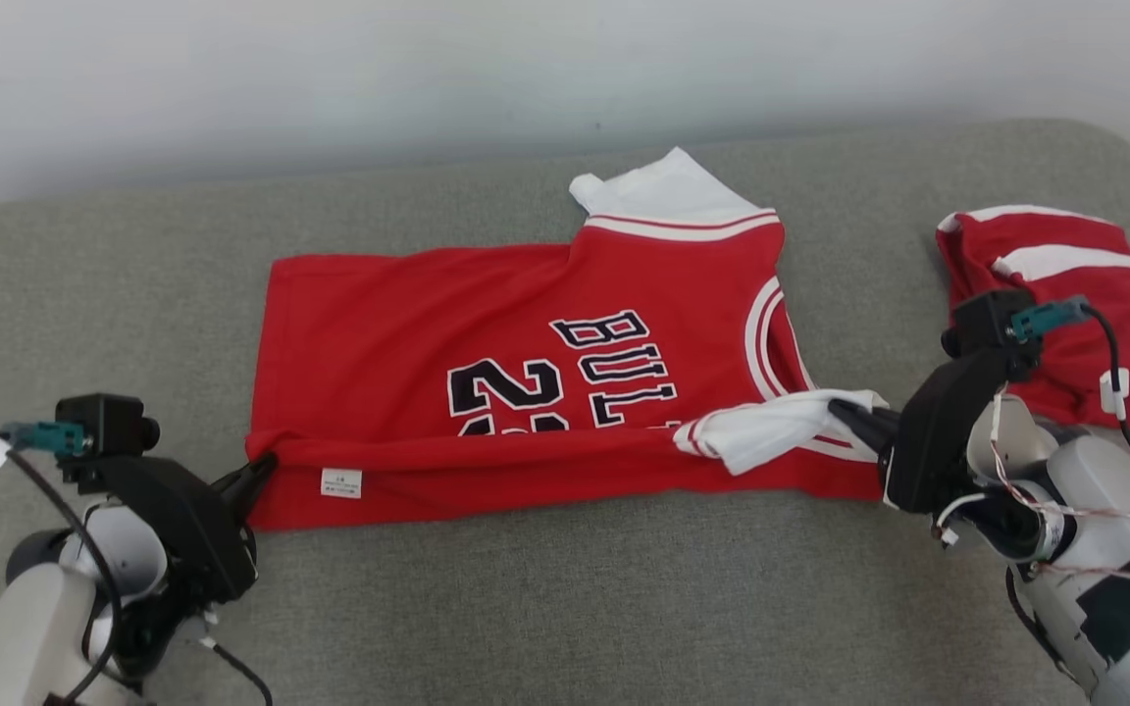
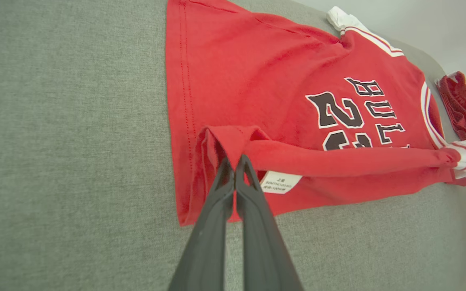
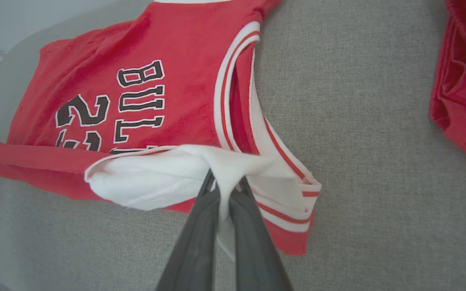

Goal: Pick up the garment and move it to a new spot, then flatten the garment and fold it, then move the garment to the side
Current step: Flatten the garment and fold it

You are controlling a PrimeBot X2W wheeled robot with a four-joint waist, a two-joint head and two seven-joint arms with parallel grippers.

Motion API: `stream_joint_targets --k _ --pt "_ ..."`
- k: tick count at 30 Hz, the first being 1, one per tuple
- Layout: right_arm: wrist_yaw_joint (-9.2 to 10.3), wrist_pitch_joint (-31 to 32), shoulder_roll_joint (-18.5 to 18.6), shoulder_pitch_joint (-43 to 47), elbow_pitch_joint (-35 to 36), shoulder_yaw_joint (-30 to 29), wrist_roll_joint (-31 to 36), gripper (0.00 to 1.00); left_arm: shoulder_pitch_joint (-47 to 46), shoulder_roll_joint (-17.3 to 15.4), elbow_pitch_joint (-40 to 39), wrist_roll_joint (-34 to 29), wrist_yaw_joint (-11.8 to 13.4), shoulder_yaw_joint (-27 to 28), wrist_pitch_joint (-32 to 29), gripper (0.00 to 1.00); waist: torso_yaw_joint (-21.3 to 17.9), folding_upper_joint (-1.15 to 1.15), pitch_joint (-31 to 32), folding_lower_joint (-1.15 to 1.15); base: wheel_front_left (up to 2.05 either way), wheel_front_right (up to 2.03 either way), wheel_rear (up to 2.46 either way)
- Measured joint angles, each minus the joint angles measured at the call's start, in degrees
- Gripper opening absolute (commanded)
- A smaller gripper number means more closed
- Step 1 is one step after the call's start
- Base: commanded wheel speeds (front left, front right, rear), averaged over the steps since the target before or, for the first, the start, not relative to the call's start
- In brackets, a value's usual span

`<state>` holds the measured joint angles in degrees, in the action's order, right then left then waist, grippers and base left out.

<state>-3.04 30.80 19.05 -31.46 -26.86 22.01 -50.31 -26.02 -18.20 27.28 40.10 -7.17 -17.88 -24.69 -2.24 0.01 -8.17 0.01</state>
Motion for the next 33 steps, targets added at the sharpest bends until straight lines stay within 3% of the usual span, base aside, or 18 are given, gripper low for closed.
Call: stream_joint_targets --k 14,15,16,17,18,25,33 --pt "-1.08 -2.6 -2.6 -8.4 -10.7 1.5 2.7 0.0 -5.7 0.6 7.3 0.8 0.0 -2.9 3.3 0.0 -0.2 0.0 -3.4 0.0 0.0 0.0 0.0" --pt "-1.1 -3.2 -2.6 -8.8 -11.3 1.6 3.2 0.24 -6.0 0.5 7.5 0.7 0.0 -3.2 3.9 0.0 -0.2 0.0 -3.5 0.0 0.0 0.0 0.0" --pt "-1.26 -3.7 -2.8 -9.1 -11.8 1.7 3.6 0.42 -6.3 0.5 7.7 0.7 0.0 -3.3 4.6 0.27 -0.2 0.0 -3.5 0.0 0.0 0.0 0.0" --pt "-1.48 -4.3 -2.9 -9.4 -12.1 1.7 3.7 0.62 -6.5 0.5 7.9 0.7 0.0 -3.5 5.3 0.75 -0.1 0.0 -3.5 0.0 0.0 0.0 0.0" --pt "-1.52 -4.7 -3.1 -9.6 -12.6 1.7 3.7 1.0 -6.6 0.5 8.2 0.7 0.0 -3.7 5.9 1.0 -0.1 0.0 -3.5 -0.01 0.0 0.0 0.0" --pt "-2.64 -9.7 -4.2 -9.9 -14.5 0.7 3.3 1.0 -6.0 0.2 8.8 0.4 -0.3 -4.8 12.5 1.0 -0.3 0.0 -2.4 -0.01 0.0 0.0 0.0" --pt "-3.53 -17.9 -1.3 -1.7 -11.4 -0.1 3.5 1.0 1.9 1.0 5.6 -2.6 -0.3 -4.4 23.4 1.0 -0.1 0.0 0.1 -0.01 0.0 0.0 0.0"
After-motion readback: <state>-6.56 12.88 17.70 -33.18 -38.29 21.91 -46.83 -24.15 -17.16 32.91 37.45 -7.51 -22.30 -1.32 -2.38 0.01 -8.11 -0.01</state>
